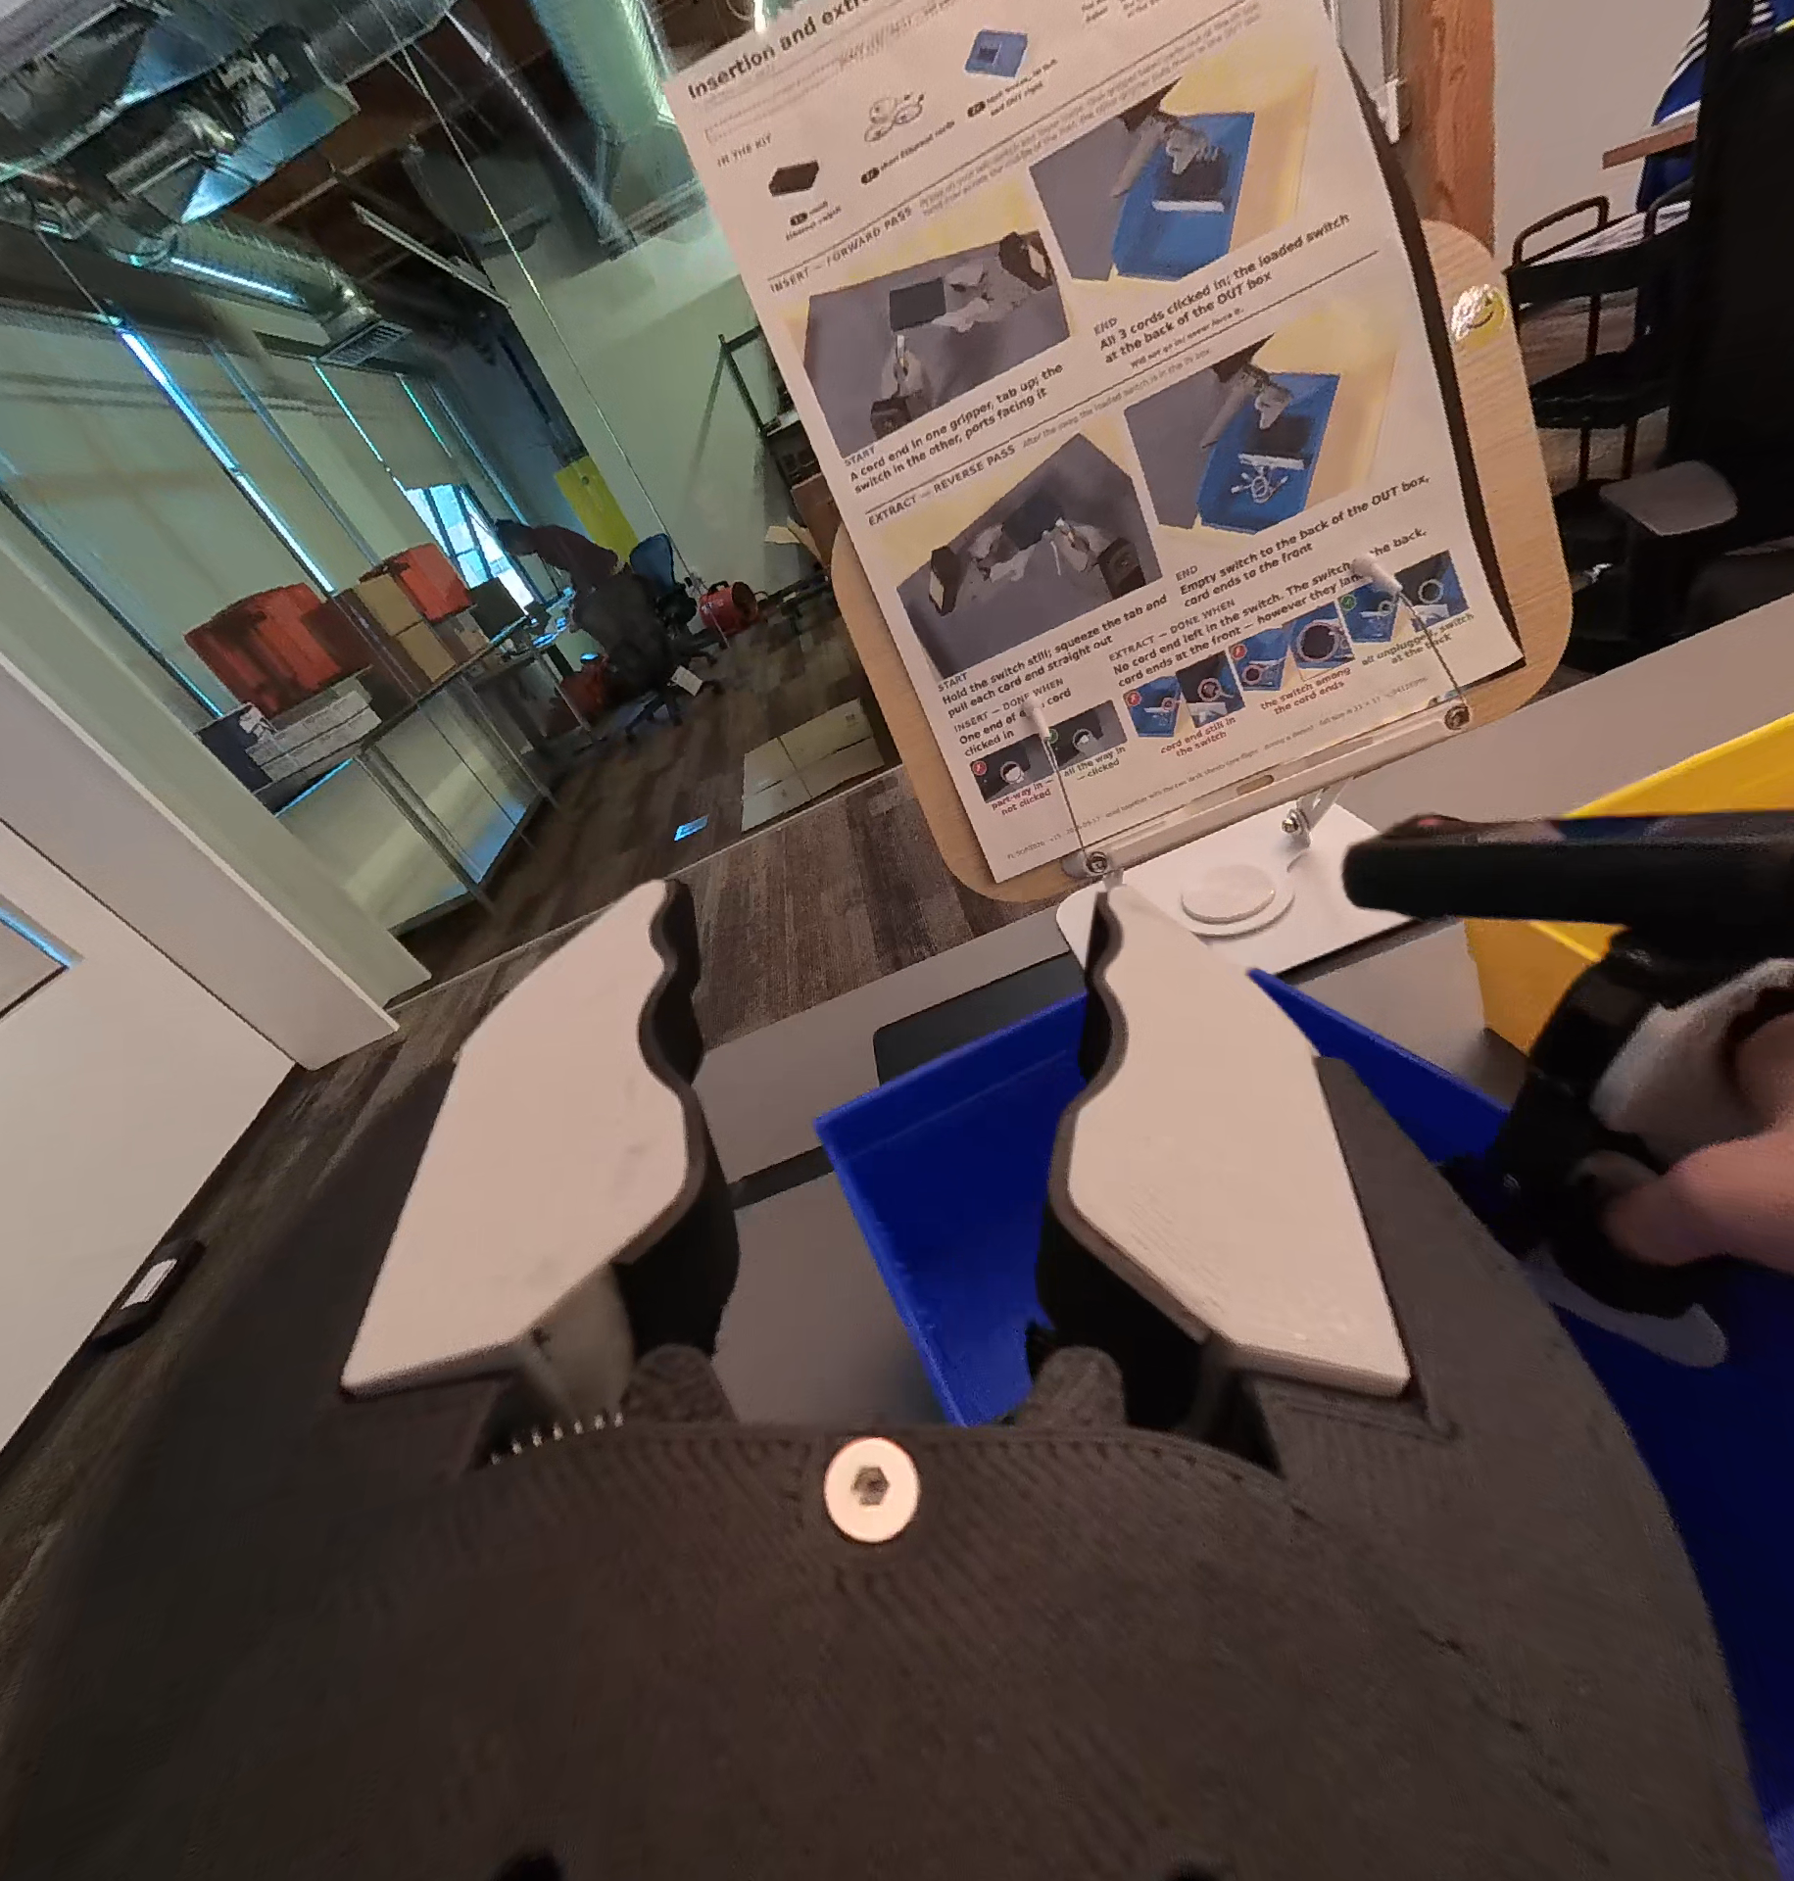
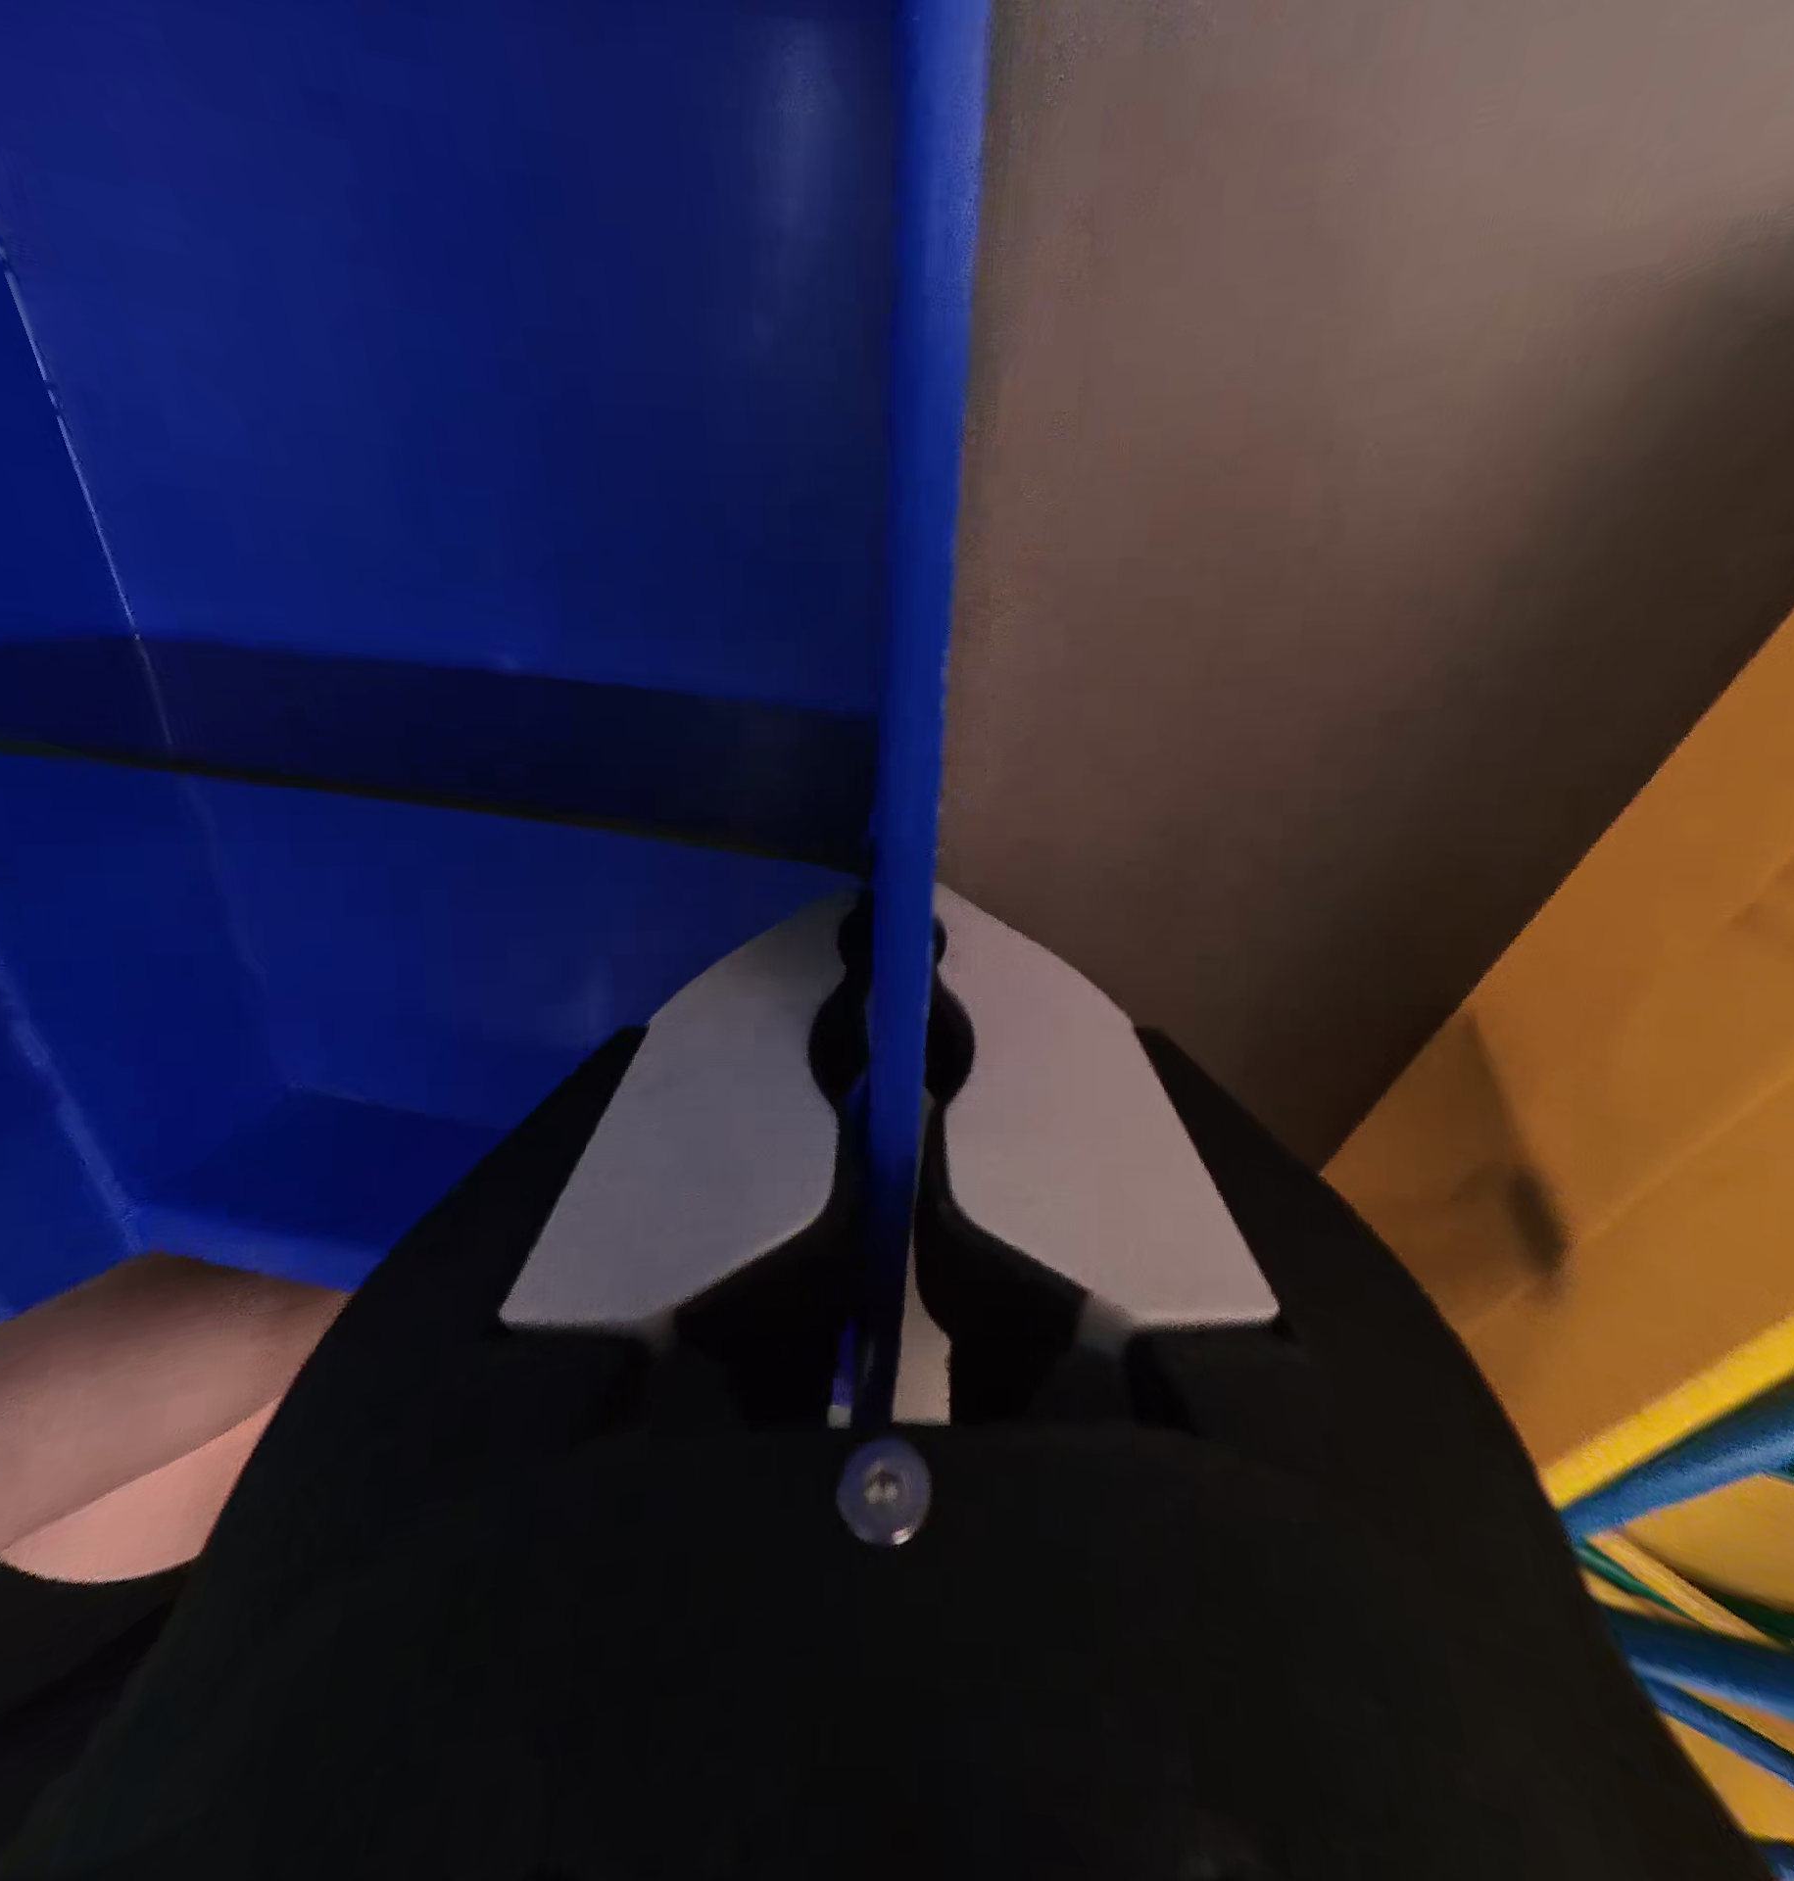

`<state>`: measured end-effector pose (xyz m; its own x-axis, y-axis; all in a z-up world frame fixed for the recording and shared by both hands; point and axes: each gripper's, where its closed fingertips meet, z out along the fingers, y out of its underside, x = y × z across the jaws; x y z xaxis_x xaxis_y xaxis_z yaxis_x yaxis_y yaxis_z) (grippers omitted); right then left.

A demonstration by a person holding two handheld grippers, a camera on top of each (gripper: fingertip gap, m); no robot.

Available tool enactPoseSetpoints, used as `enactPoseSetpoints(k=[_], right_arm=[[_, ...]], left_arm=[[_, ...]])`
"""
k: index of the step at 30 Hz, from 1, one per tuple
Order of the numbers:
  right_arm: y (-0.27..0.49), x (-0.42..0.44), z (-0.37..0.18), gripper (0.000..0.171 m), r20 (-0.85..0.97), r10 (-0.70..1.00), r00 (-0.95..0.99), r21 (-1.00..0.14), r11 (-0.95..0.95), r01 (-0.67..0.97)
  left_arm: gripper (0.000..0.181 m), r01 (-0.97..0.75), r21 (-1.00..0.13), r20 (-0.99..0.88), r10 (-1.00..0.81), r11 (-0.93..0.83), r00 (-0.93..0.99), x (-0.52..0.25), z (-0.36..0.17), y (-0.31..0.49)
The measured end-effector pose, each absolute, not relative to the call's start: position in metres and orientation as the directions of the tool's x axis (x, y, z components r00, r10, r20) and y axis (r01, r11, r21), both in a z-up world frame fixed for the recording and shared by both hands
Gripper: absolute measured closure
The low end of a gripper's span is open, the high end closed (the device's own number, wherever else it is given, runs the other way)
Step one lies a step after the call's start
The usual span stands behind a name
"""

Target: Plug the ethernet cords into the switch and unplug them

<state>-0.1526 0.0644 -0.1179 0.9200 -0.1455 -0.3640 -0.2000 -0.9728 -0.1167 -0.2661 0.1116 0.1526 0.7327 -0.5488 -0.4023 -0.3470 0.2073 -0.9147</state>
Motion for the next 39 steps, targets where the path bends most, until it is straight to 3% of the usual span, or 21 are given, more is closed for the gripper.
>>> enactPoseSetpoints(k=[5, 10, 12, 16, 19, 22, 26, 30, 32, 34, 37, 39], right_arm=[[0.070, -0.142, -0.070, 0.165, -0.366, -0.074, 0.928, -0.124, -0.984, -0.127], [0.044, -0.071, 0.025, 0.165, -0.417, -0.042, 0.908, -0.108, -0.990, -0.095], [0.019, -0.018, 0.061, 0.165, -0.420, -0.070, 0.905, -0.099, -0.988, -0.122], [-0.054, 0.106, 0.095, 0.165, -0.373, -0.183, 0.910, -0.108, -0.965, -0.239], [-0.120, 0.183, 0.082, 0.165, -0.300, -0.319, 0.899, -0.127, -0.921, -0.369], [-0.182, 0.226, 0.046, 0.165, -0.284, -0.445, 0.849, -0.089, -0.870, -0.485], [-0.245, 0.255, -0.009, 0.164, -0.299, -0.574, 0.762, -0.022, -0.795, -0.607], [-0.281, 0.266, -0.052, 0.164, -0.298, -0.634, 0.714, 0.039, -0.755, -0.654], [-0.287, 0.269, -0.066, 0.164, -0.279, -0.638, 0.718, 0.054, -0.756, -0.652], [-0.285, 0.271, -0.077, 0.164, -0.256, -0.624, 0.738, 0.052, -0.771, -0.634], [-0.264, 0.265, -0.094, 0.164, -0.236, -0.579, 0.780, 0.025, -0.806, -0.591], [-0.240, 0.254, -0.105, 0.163, -0.234, -0.540, 0.808, -0.009, -0.830, -0.558]], left_arm=[[0.101, -0.257, -0.946, -0.323, -0.551, 0.195, 0.769, -0.285, 0.176, 0.090], [0.116, 0.131, -0.968, -0.069, -0.734, 0.212, 0.676, -0.304, 0.222, 0.040], [0.116, 0.194, -0.972, 0.007, -0.805, 0.135, 0.594, -0.299, 0.222, 0.033], [0.096, 0.007, -0.989, 0.141, -0.928, -0.147, 0.346, -0.233, 0.166, 0.025], [0.074, -0.133, -0.910, 0.360, -0.907, -0.393, 0.218, -0.169, 0.108, 0.022], [0.077, -0.236, -0.810, 0.507, -0.843, -0.537, 0.180, -0.110, 0.043, 0.015], [0.067, -0.559, -0.690, 0.385, -0.888, -0.459, 0.253, -0.077, -0.053, -0.006], [0.062, -0.736, -0.572, 0.299, -0.928, -0.361, 0.222, -0.075, -0.098, -0.025], [0.080, -0.758, -0.556, 0.302, -0.933, -0.341, 0.197, -0.079, -0.098, -0.026], [0.078, -0.785, -0.542, 0.250, -0.949, -0.300, 0.191, -0.086, -0.098, -0.015], [0.096, -0.814, -0.493, 0.268, -0.944, -0.307, 0.193, -0.103, -0.095, 0.000], [0.131, -0.825, -0.460, 0.317, -0.928, -0.329, 0.194, -0.119, -0.089, 0.012]])
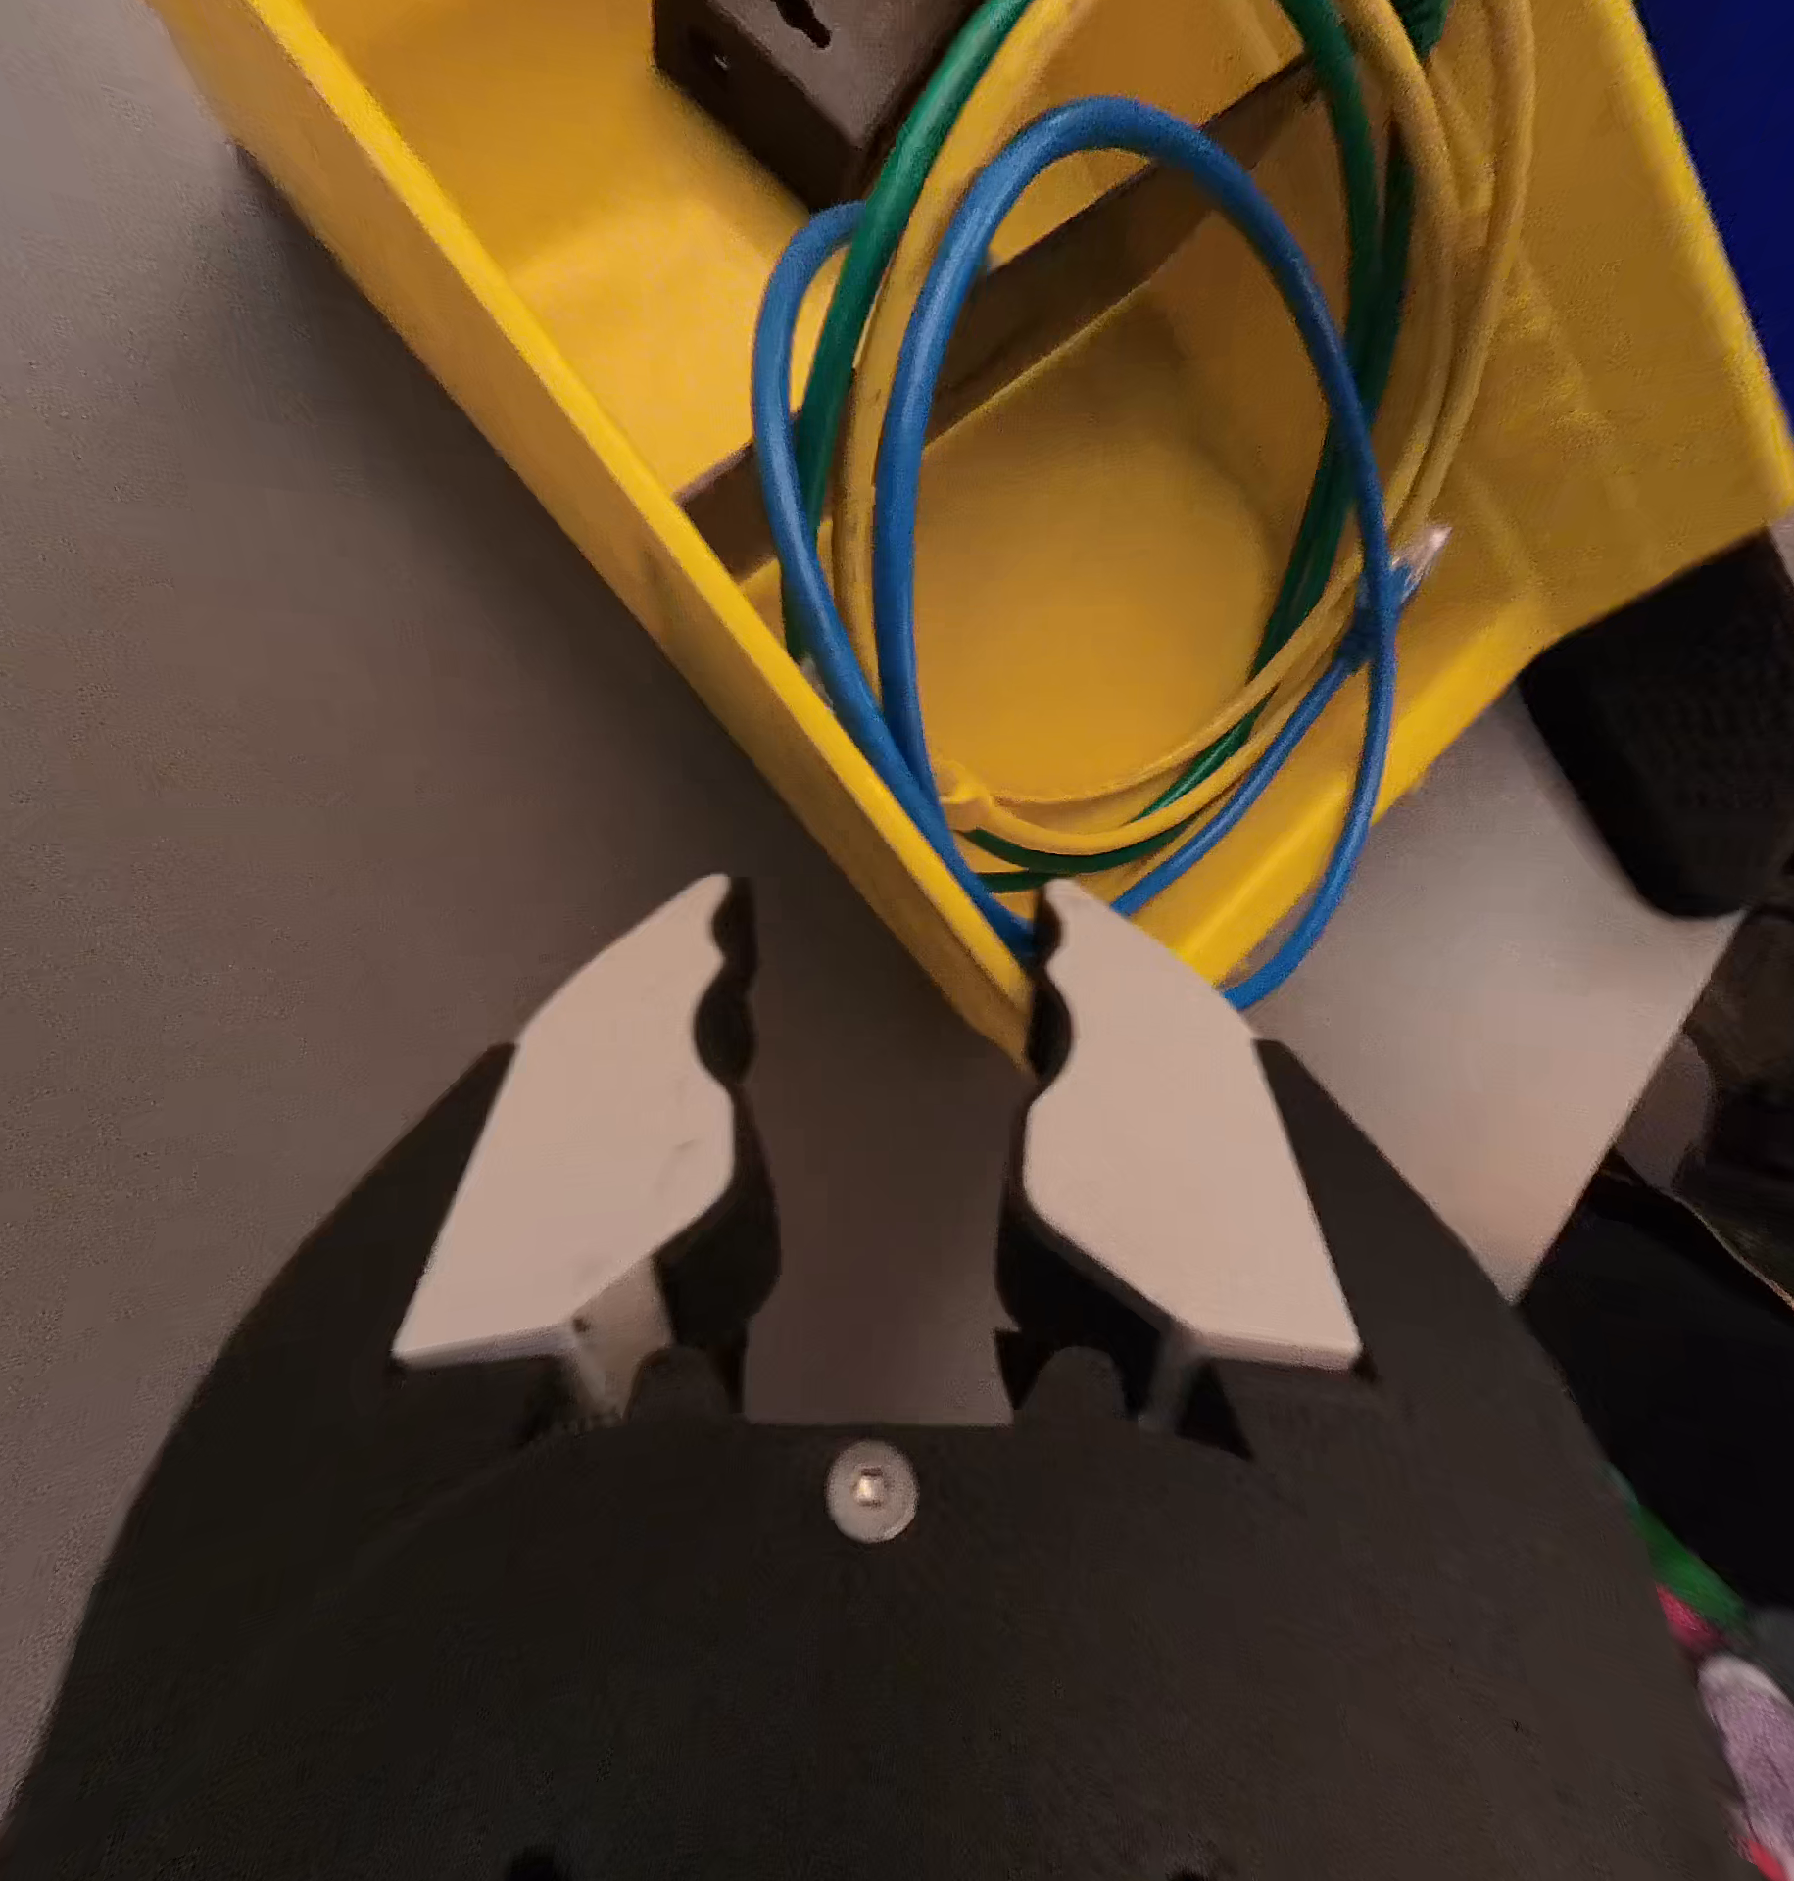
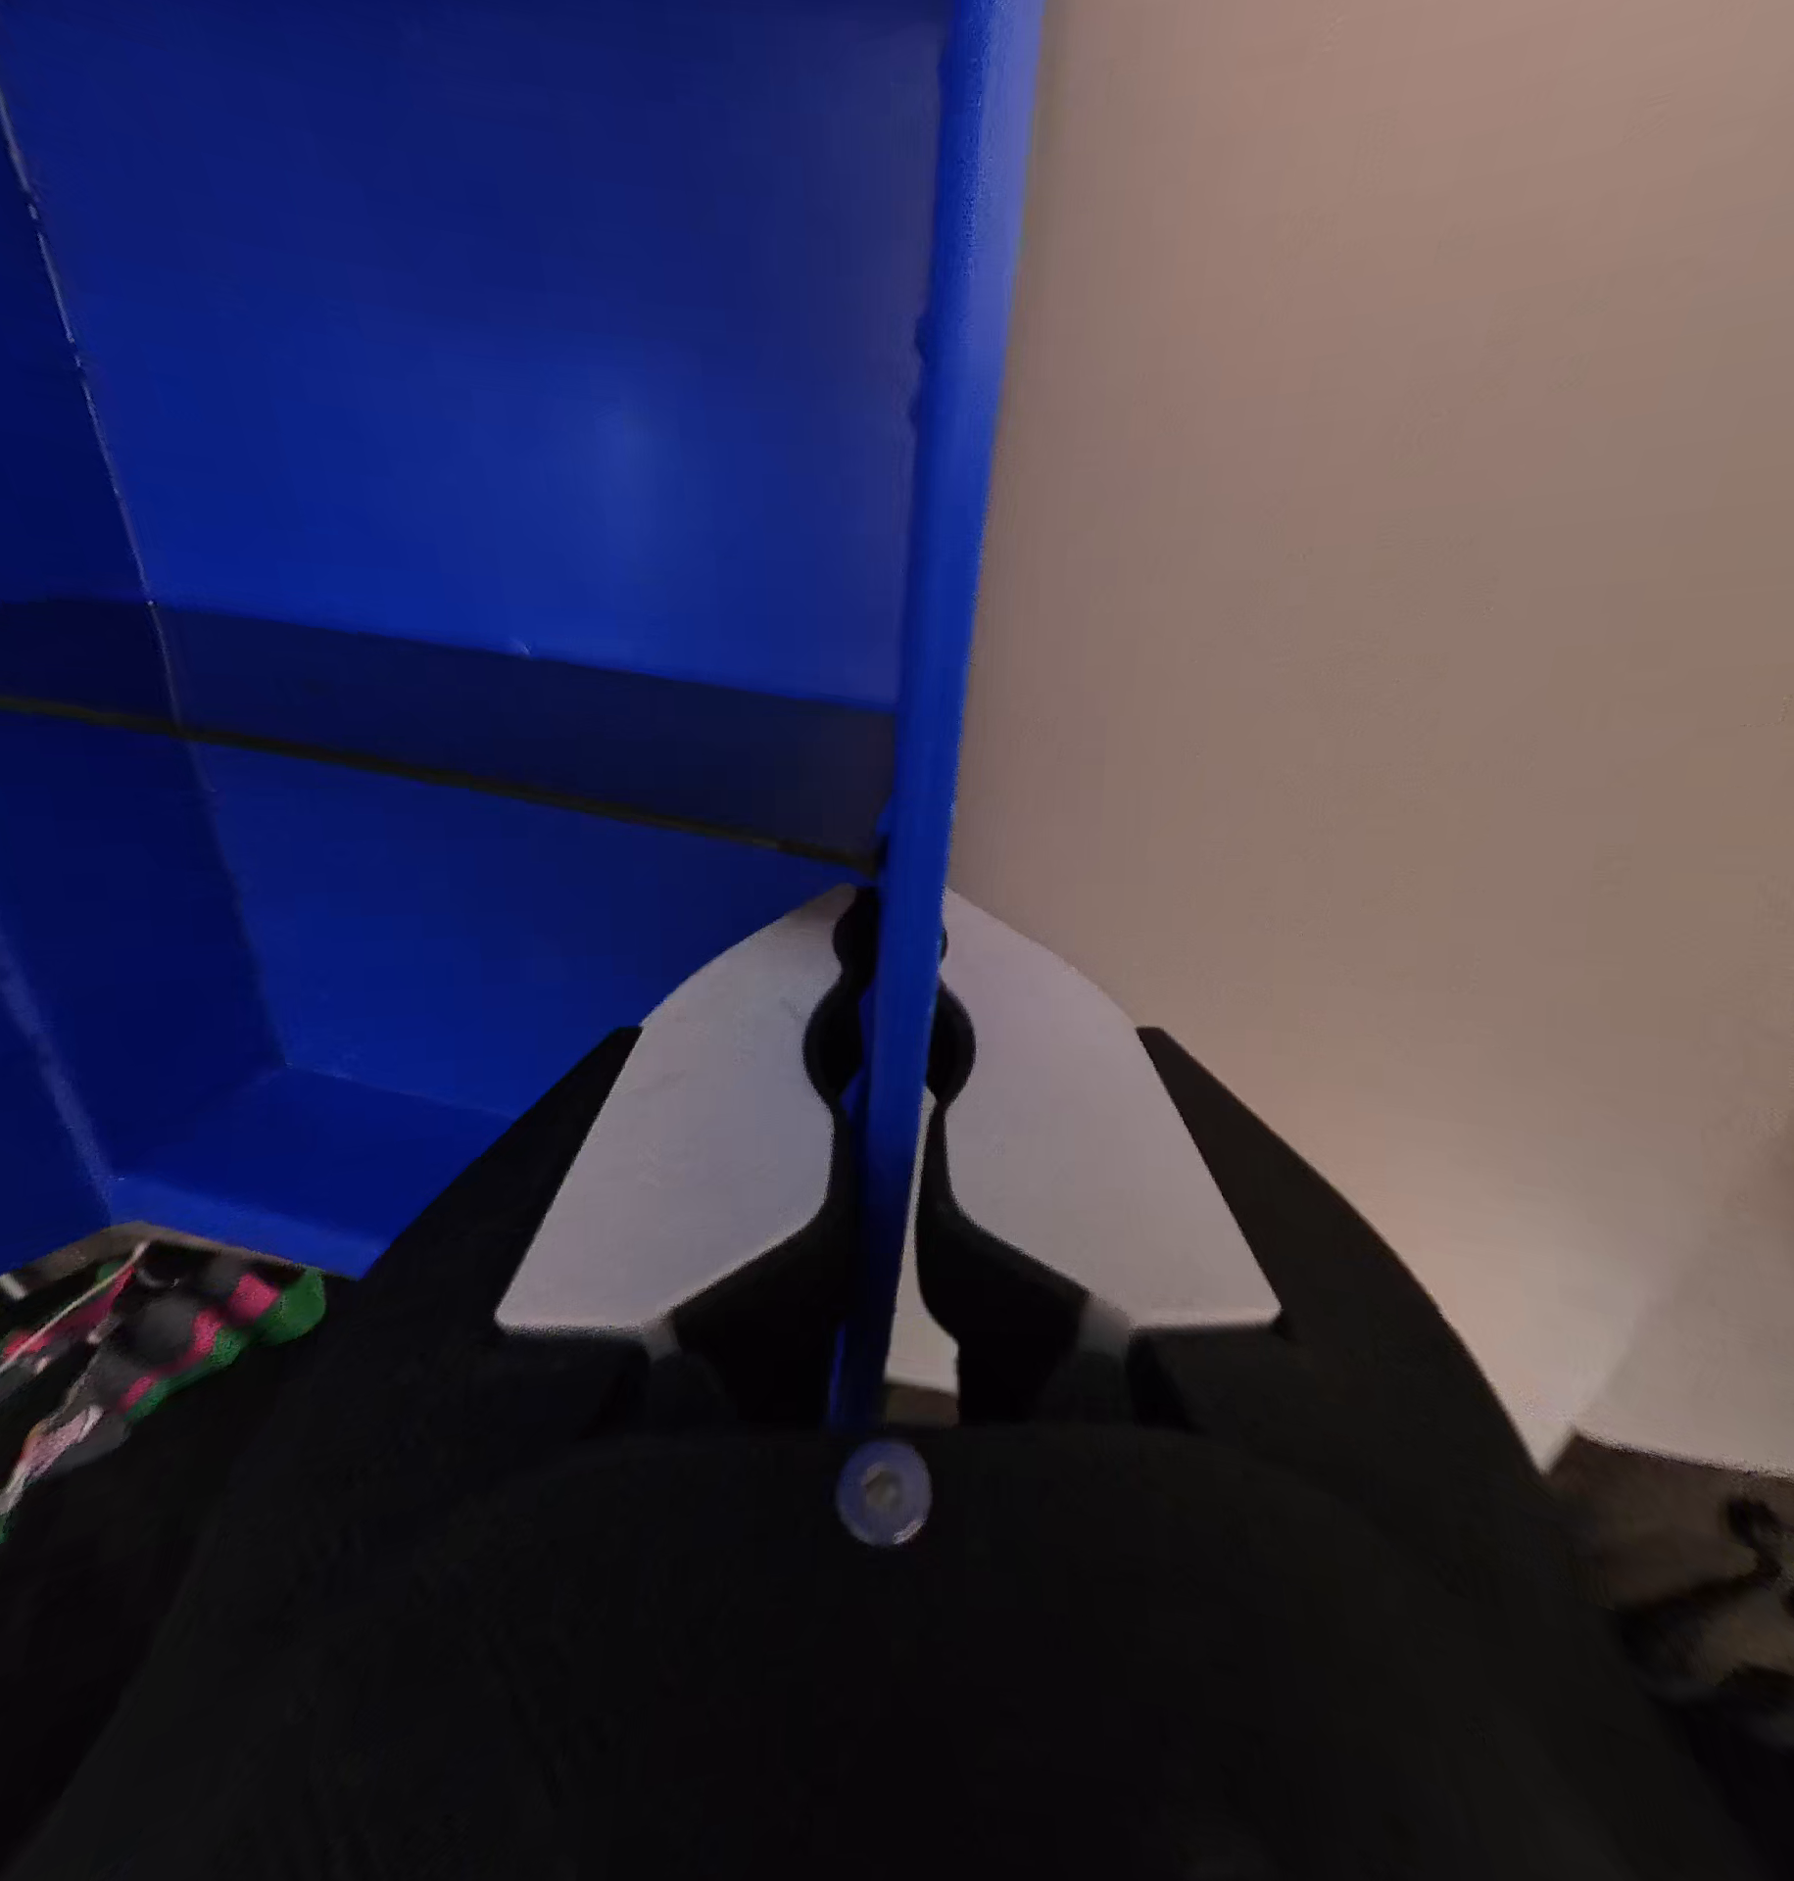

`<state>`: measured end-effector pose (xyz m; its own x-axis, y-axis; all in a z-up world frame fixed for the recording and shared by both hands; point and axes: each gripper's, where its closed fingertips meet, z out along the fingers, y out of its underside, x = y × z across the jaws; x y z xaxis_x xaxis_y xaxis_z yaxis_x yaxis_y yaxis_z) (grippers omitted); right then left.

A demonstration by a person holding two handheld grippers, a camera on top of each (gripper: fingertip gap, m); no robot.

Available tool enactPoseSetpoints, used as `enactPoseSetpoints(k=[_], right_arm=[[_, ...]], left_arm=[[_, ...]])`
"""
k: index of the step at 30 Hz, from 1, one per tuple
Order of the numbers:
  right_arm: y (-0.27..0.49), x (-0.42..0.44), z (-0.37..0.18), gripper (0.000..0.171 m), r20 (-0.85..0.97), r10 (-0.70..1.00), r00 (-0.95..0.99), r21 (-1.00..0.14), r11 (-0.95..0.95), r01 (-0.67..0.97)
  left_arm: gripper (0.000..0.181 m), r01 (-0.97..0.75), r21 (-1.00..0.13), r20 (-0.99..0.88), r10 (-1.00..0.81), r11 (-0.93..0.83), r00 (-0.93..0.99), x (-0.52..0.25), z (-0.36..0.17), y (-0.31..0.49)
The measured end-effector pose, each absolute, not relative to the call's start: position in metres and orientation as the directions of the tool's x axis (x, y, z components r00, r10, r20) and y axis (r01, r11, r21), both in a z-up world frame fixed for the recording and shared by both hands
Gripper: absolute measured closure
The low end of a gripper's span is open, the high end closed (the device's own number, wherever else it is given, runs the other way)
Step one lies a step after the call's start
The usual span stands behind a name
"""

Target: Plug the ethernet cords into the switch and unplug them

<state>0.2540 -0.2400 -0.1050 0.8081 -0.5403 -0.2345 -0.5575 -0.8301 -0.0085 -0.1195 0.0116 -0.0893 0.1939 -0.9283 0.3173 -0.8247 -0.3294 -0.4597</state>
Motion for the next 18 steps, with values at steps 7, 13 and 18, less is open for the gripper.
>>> enactPoseSetpoints(k=[7, 13, 18], right_arm=[[-0.142, 0.175, -0.127, 0.163, -0.279, -0.406, 0.870, -0.134, -0.881, -0.454], [-0.128, 0.166, -0.137, 0.165, -0.273, -0.362, 0.891, -0.112, -0.908, -0.403], [-0.177, 0.223, -0.137, 0.164, -0.188, -0.468, 0.864, -0.091, -0.867, -0.489]], left_arm=[[0.172, -0.762, -0.358, 0.263, -0.842, -0.539, 0.472, -0.231, -0.084, 0.116], [0.163, -0.579, -0.320, 0.283, -0.659, -0.750, 0.697, -0.358, -0.083, 0.172], [0.170, -0.421, -0.298, 0.387, -0.512, -0.857, 0.767, -0.424, -0.082, 0.174]])
